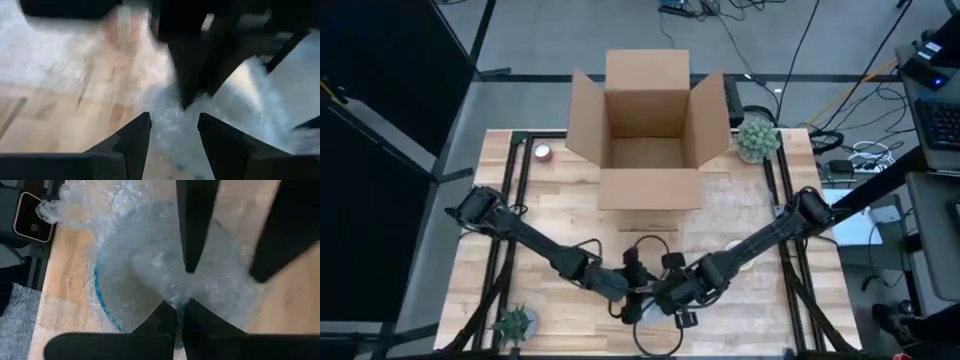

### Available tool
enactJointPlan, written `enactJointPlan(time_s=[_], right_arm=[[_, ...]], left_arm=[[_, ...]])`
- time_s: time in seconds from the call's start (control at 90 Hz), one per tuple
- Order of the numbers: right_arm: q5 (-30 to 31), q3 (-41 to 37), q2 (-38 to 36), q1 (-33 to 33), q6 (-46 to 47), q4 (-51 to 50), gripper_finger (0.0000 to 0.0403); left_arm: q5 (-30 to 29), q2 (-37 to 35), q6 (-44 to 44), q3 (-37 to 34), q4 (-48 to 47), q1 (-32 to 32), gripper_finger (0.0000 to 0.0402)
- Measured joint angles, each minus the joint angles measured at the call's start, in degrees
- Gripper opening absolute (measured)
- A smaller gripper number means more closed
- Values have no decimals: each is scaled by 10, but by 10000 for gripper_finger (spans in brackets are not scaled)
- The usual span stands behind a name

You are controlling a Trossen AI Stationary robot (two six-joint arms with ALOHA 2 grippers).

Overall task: Wrap mug
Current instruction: Wrap the red cup with the left transparent bubble wrap

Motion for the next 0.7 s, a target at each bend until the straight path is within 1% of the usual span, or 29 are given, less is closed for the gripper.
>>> enactJointPlan(time_s=[0.2, 0.3, 0.411, 0.511, 0.589, 0.7], right_arm=[[-3, 0, 0, 0, 10, 4, 0], [-7, 0, 0, 1, 49, 4, 0], [-19, 8, -1, -1, 45, -9, 5], [-21, 31, -2, 0, 41, -36, 27], [-19, 54, -5, 4, 41, -53, 53], [-20, 86, -8, 6, 43, -106, 91]], left_arm=[[0, 27, -2, 3, 9, 0, 161], [4, 28, -2, 3, 11, 0, 161], [6, 29, 0, 3, 16, 0, 161], [9, 29, 1, 2, 16, 0, 161], [10, 30, 2, 2, 15, 0, 161], [11, 30, 2, 2, 15, 0, 161]])
